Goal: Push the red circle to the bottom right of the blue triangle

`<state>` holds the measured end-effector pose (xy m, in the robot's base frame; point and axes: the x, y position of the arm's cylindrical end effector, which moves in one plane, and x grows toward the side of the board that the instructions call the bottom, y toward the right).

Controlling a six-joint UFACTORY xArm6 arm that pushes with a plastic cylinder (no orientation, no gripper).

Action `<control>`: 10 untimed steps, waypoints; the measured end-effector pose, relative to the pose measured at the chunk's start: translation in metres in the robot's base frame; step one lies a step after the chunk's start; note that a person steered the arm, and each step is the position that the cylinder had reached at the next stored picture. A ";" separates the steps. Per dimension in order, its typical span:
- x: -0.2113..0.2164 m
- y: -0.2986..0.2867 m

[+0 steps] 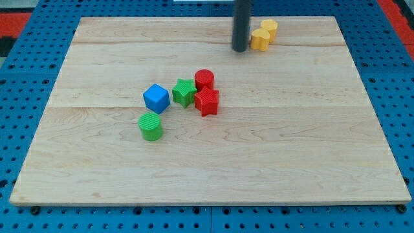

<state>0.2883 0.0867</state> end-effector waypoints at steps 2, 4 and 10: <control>0.075 0.018; 0.135 -0.098; 0.004 -0.002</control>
<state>0.2921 0.0844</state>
